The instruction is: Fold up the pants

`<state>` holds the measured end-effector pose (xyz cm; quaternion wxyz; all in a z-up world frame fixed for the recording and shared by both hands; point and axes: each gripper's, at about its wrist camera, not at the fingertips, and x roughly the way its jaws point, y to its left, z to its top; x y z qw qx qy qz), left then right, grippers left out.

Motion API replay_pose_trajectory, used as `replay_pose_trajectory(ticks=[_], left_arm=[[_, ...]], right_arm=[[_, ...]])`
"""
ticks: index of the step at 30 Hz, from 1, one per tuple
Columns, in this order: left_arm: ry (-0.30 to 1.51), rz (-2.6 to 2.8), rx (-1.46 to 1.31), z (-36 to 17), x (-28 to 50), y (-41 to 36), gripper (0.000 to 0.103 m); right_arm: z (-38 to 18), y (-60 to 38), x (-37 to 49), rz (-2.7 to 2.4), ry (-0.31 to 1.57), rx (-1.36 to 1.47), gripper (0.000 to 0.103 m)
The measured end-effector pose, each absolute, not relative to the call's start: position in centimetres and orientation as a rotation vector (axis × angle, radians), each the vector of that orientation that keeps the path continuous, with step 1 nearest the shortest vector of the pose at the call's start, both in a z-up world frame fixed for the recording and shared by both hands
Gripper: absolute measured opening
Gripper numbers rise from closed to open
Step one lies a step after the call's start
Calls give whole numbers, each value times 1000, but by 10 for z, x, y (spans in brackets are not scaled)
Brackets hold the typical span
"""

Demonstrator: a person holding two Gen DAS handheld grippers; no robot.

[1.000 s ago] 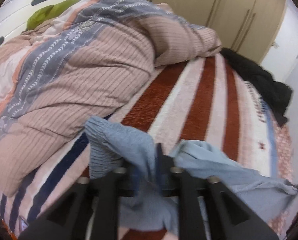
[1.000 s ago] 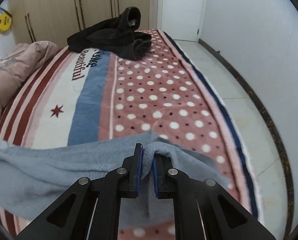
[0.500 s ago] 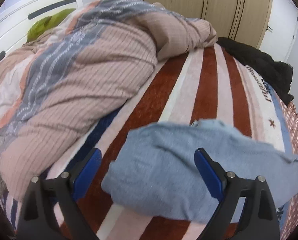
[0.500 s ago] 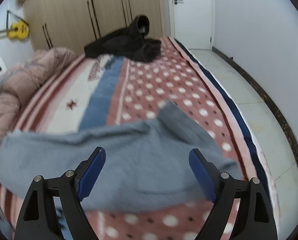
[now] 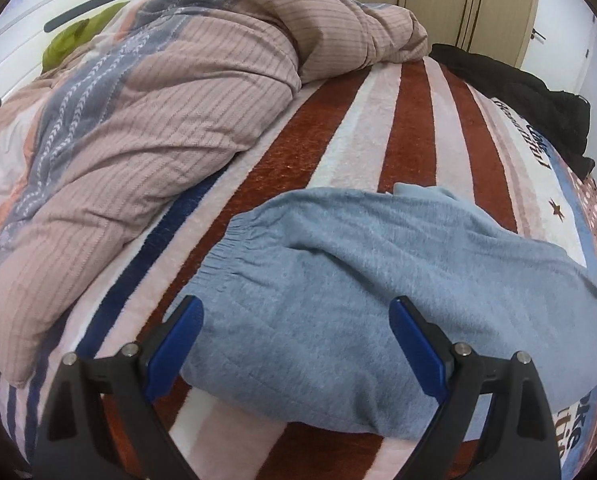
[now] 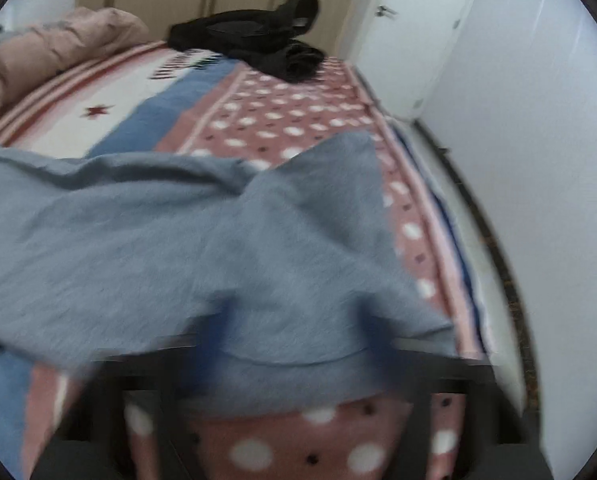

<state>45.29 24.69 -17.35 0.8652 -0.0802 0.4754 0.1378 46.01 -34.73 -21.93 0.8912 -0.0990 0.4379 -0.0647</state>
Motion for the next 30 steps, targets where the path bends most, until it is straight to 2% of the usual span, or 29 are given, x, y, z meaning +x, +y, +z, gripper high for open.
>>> replay_pose_trajectory(ticks=[1,5,8,9,10,11,12,17,19,21,23,25,26,27,28,30], left_arm=[[997,289,-168,-174,454,247,92],[991,290,-150,-175,454,244,92],[983,287,-146,-178,452,244,92],[977,285,-145,-179,451,243,92],[973,287,-141,-180,451,243,92],[969,290,-129,-182,451,241,92],[969,292,-123,-183,451,240,92],[972,278,-115,-184,451,234,92],[968,277,-109,-184,450,233,92],[965,278,-110,-183,448,234,92],[966,277,-110,-184,446,234,92],[966,280,-104,-183,446,234,92],[966,282,-105,-183,446,235,92],[967,282,-109,-183,446,236,92],[967,282,-114,-183,446,236,92],[964,279,-120,-182,445,237,92]], right_arm=[[-219,-349,468,-161,934,-196,1],[-200,-350,487,-217,898,-246,0],[-173,-368,492,-156,854,-71,4],[-171,-369,493,-94,880,-14,27],[-175,-362,492,-7,925,13,45],[-180,-353,488,44,942,-5,72],[-189,-335,480,93,951,-85,76],[-232,-307,471,71,1017,-199,76],[-232,-313,468,35,976,-170,76],[-231,-321,471,-41,950,-145,66],[-231,-329,471,-71,960,-139,65],[-229,-330,472,-102,964,-165,53],[-228,-330,473,-131,961,-191,39],[-227,-331,470,-150,965,-210,18],[-228,-329,470,-157,975,-224,9],[-227,-323,471,-173,992,-264,5]])
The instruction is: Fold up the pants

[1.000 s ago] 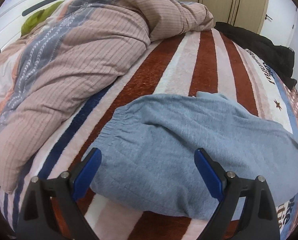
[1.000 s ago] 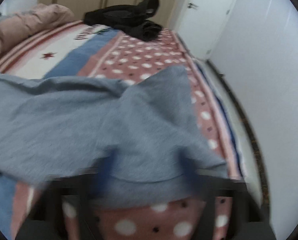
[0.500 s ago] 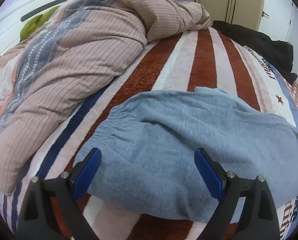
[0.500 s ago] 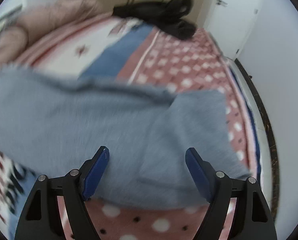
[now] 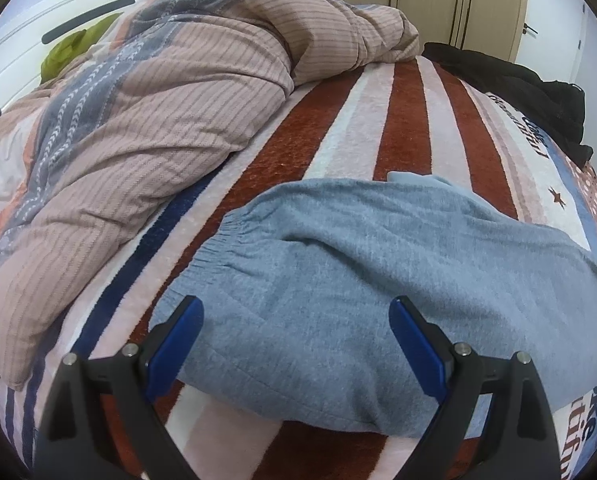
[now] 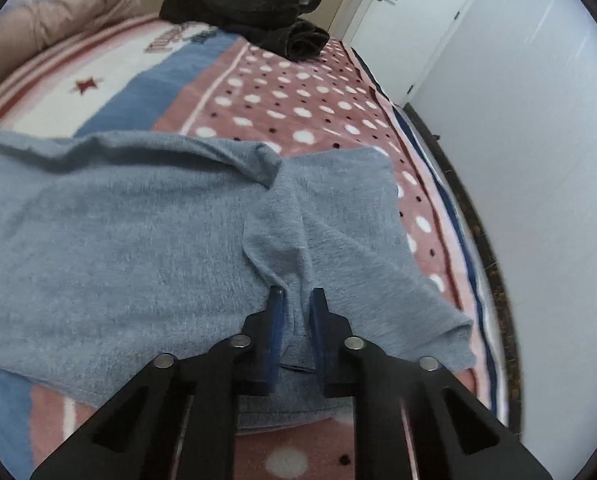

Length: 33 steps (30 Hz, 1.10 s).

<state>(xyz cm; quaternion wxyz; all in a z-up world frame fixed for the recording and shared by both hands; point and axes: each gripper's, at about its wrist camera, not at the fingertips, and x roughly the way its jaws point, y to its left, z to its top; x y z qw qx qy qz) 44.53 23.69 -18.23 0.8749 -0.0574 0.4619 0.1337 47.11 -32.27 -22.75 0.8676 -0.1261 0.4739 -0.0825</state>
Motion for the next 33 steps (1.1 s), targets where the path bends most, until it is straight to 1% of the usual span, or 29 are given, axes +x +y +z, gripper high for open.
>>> replay_pose_trajectory(ticks=[3,9,11,12,13,15,17,18,19,20,22,23,26,28,30,33], left_arm=[[966,281,-107,-181,445,237,92],[970,301,-118,-183,446,244,92],[963,313,-106,-184,448,245,92],[961,318,-104,-184,449,246,92],[960,322,-106,-184,450,247,92],[968,321,-117,-183,451,251,92],[958,337,-113,-178,450,258,92],[953,346,-114,-175,449,264,92],[963,344,-123,-173,448,270,93],[972,343,-139,-172,446,277,93],[966,380,-203,-169,437,298,97],[971,385,-235,-170,435,305,100],[1048,313,-426,-188,427,326,101],[1109,253,-497,-203,426,326,101],[1127,245,-518,-212,426,321,101],[1110,223,-582,-219,428,316,101]], right_arm=[[-216,-321,477,-196,981,-275,3],[-169,-344,510,-297,898,-287,3],[-162,-351,522,-349,883,-314,3],[-162,-354,524,-356,883,-304,7],[-165,-362,529,-374,901,-274,13],[-173,-373,534,-409,944,-220,43],[-177,-376,525,-407,909,-183,49],[-177,-377,516,-376,891,-158,62],[-179,-380,504,-325,889,-106,67],[-183,-385,491,-293,896,-38,70],[-195,-394,456,-178,917,123,70],[-204,-400,432,-109,936,214,70],[-229,-414,373,9,952,387,72],[-231,-418,337,67,895,393,72],[-228,-425,317,101,879,435,73],[-224,-428,313,109,896,493,75]])
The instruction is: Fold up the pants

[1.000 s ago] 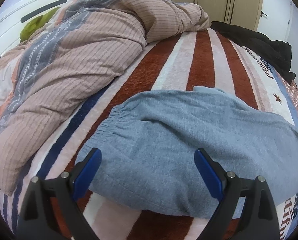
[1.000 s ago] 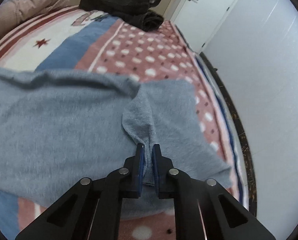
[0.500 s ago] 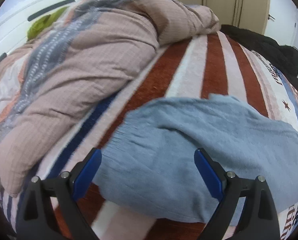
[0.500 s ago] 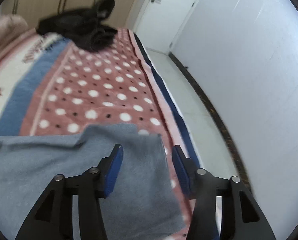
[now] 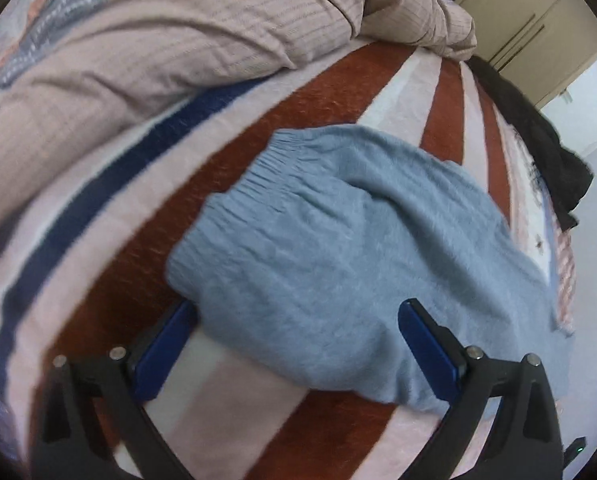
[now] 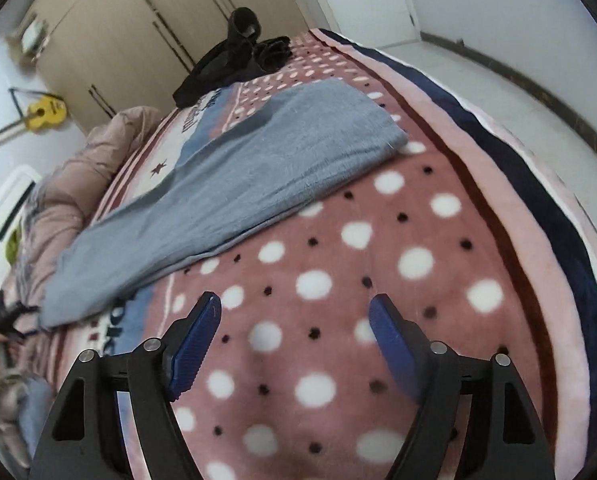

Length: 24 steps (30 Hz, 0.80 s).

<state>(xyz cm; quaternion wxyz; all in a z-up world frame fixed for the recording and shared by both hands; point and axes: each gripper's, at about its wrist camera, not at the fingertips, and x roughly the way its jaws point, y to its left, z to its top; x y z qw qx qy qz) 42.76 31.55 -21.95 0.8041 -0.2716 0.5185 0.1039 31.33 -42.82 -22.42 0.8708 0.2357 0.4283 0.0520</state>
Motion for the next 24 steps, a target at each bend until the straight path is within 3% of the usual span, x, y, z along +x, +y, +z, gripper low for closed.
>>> replay_pose_trajectory(ticks=[7,11,13,14,15,16,17,19,20,24], left_arm=[[1074,250,-661,-234,434,321,97],[1041,286,-692,-239,437,325,77],[1021,302,-689,-237,439,325,59],[1013,302,-694,-236,439,326,39],[1008,287,-699,-236,440,326,26],[1004,275,-695,-235,441,325,22],[993,264,-678,-233,441,323,14],[957,255,-607,-221,440,313,9],[934,250,-575,-213,438,308,8],[826,209,-500,-166,418,297,7]], right_arm=[[-232,-408,362,182,897,614,77],[-241,-394,392,158,862,660,85],[-244,-390,406,104,822,694,85],[-245,-390,413,67,803,708,85],[-245,-390,416,47,792,715,84],[-245,-390,422,3,771,726,82],[-245,-390,426,-31,762,736,76],[-244,-391,431,-104,764,724,36],[-243,-392,432,-165,780,688,3],[-236,-400,420,-152,754,641,3]])
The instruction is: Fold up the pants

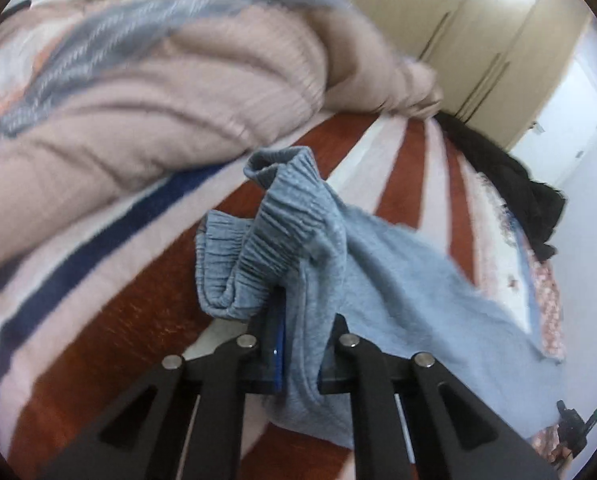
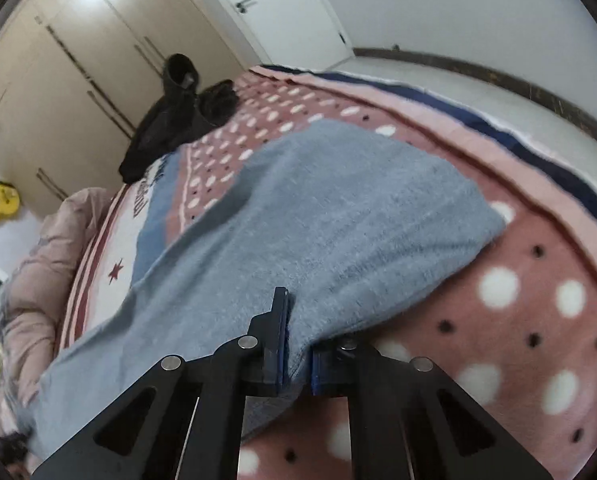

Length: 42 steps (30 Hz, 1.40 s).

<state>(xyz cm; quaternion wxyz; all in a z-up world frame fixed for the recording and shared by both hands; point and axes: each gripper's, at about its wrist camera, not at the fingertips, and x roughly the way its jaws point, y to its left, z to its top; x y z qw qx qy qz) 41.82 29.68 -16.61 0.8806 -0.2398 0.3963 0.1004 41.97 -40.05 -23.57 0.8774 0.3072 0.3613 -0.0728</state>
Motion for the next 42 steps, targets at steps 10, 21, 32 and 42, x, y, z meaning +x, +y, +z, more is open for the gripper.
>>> replay_pose_trajectory(ticks=[10,21,32,42], left_arm=[[739,-25,-408,-66,356,219,7],[727,-128,-294,-40,271,130,6],[672,-92,-220,-13,209,124,6],[622,-195,-35,14,188,17,6]], right_arm=[[-166,-454,325,-206,660,517,3],[-179,-523,148,-225,740,489,3],[-207,-494,83,-138,819,430,39],[-178,-488,34,-79,780,396,54]])
